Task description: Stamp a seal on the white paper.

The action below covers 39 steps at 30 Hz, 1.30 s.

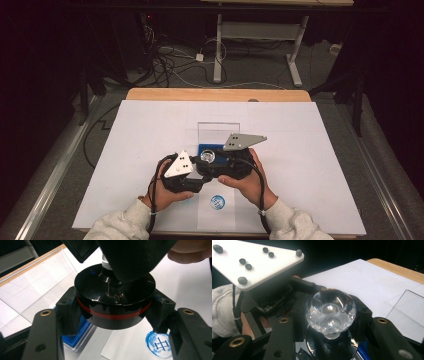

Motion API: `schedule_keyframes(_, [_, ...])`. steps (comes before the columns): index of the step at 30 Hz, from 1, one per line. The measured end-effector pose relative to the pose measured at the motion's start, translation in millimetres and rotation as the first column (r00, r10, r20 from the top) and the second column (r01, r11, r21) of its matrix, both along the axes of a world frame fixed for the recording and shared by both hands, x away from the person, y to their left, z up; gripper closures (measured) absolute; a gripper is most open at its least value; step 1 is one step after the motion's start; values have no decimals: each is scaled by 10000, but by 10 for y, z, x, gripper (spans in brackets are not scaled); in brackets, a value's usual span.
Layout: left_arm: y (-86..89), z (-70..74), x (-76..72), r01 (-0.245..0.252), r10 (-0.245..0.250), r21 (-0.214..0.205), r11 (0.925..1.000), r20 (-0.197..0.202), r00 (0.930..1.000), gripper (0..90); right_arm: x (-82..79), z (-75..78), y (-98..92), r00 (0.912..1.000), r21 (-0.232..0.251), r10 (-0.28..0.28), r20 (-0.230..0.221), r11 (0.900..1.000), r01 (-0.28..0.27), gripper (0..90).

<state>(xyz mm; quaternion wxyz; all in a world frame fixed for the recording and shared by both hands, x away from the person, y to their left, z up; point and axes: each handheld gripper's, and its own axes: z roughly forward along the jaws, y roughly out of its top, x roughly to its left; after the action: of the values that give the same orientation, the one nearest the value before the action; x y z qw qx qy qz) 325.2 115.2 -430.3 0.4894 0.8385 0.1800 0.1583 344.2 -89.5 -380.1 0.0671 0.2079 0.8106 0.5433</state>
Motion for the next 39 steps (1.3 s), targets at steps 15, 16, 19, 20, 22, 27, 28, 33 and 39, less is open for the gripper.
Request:
schedule_keyframes(15, [-29, -51, 26, -453, 455, 78, 9989, -262, 9986, 160, -5, 43, -37, 9998, -19, -40, 190, 10000, 41, 565])
schedule_keyframes(16, [-28, -50, 26, -508, 510, 87, 9987, -244, 9984, 160, -4, 46, -42, 9998, -34, -64, 207, 10000, 65, 565])
schedule_keyframes(19, [18, -25, 58, -334, 324, 603, 9976, 176, 9993, 159, -6, 53, -53, 9996, -64, -85, 252, 9999, 86, 565])
schedule_keyframes(20, [18, -25, 58, -334, 324, 603, 9976, 176, 9993, 159, -9, 58, -59, 9996, -63, -104, 264, 9999, 106, 565])
schedule_keyframes(22, [11, -39, 28, -459, 460, 69, 9989, -169, 9988, 159, -10, 69, -71, 9995, -59, -86, 313, 9999, 88, 565])
schedule_keyframes(27, [48, -44, 22, -497, 498, 256, 9984, -12, 9988, 159, -19, 106, -111, 9983, -135, -188, 554, 9997, 196, 565])
schedule_keyframes(28, [59, -44, 24, -484, 484, 307, 9984, -12, 9988, 159, -19, 106, -111, 9983, -135, -188, 554, 9997, 196, 565])
schedule_keyframes(33, [105, -48, 17, -486, 484, 434, 9979, 57, 9988, 160, -15, 140, -160, 9973, -136, -314, 667, 9994, 324, 565])
schedule_keyframes(39, [199, -59, -6, -490, 483, 617, 9969, 134, 9987, 160, -22, 182, -224, 9949, -183, -487, 878, 9986, 505, 564])
